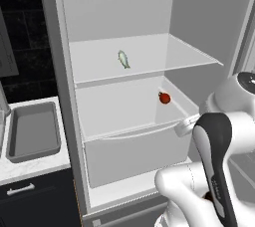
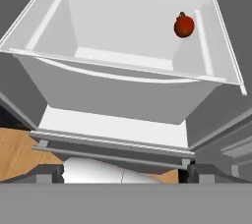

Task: Place one tomato and one fish in each tupperware on the nearby counter, to pack two identical lunches.

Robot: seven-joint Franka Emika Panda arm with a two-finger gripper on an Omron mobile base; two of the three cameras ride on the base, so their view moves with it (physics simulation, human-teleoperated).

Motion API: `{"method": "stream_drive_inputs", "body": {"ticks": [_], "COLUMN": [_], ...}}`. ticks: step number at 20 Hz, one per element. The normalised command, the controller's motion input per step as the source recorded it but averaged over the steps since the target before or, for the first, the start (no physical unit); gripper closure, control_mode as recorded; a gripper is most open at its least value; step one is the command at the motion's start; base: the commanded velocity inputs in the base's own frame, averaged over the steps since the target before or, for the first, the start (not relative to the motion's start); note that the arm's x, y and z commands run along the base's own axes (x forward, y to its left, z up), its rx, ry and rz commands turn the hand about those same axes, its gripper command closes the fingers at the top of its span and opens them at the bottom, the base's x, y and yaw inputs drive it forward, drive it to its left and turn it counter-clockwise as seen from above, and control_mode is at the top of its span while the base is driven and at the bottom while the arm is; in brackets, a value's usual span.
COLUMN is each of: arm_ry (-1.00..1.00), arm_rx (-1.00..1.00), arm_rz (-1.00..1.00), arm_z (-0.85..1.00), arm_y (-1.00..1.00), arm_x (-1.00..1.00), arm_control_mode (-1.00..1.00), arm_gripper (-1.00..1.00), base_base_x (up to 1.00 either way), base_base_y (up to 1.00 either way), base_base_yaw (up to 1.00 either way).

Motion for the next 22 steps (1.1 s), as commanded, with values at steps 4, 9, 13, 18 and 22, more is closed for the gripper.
{"method": "stream_drive_inputs", "body": {"ticks": [4, 9, 13, 18, 22], "arm_ry": [-0.04, -0.09, -0.20, -0.05, -0.08], "arm_rx": [0.00, -0.02, 0.00, -0.14, 0.04], "arm_rz": [0.00, 0.00, 0.00, -0.01, 0.00], "arm_z": [-0.04, 0.26, 0.72, 0.61, 0.57], "arm_y": [0.00, 0.24, 0.62, 0.36, 0.01], "arm_x": [0.00, 0.00, 0.00, 0.00, -0.04], "arm_control_mode": [-1.00, -1.00, -1.00, -1.00, -1.00], "arm_gripper": [-1.00, -1.00, -1.00, -1.00, -1.00], "base_base_x": [0.00, 0.00, 0.00, 0.00, 0.00], "base_base_y": [0.00, 0.00, 0.00, 0.00, 0.00], "base_base_yaw": [0.00, 0.00, 0.00, 0.00, 0.00]}}
